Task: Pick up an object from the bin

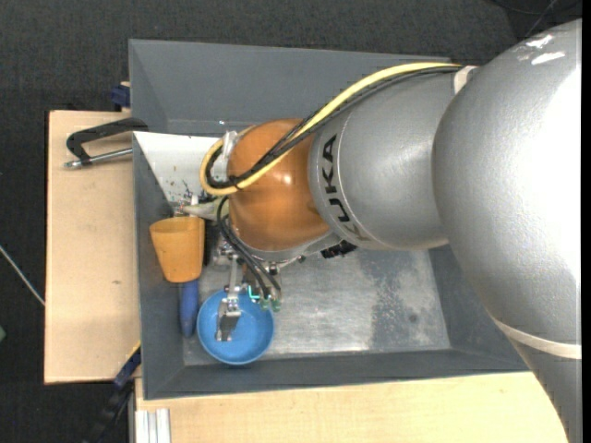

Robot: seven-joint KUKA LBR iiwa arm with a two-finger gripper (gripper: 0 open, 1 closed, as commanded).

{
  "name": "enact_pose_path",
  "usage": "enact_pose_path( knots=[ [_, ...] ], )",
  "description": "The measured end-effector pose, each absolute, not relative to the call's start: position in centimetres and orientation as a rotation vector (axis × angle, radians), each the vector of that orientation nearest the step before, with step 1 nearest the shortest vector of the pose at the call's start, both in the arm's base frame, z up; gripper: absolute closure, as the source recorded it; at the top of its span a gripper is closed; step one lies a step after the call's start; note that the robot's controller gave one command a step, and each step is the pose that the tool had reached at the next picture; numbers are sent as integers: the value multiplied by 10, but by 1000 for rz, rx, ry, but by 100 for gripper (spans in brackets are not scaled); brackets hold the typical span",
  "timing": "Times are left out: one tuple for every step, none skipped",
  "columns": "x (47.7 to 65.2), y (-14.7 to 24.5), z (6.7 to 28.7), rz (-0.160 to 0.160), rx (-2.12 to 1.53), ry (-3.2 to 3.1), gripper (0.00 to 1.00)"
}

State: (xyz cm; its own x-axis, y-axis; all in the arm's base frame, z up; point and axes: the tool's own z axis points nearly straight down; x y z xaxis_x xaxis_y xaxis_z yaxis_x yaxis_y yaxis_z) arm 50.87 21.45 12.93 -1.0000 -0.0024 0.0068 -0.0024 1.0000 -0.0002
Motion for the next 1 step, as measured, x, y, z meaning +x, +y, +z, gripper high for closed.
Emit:
enact_pose_path(
  knots=[
    [499, 206, 72, -4, 453, -3114, 0]
  ],
)
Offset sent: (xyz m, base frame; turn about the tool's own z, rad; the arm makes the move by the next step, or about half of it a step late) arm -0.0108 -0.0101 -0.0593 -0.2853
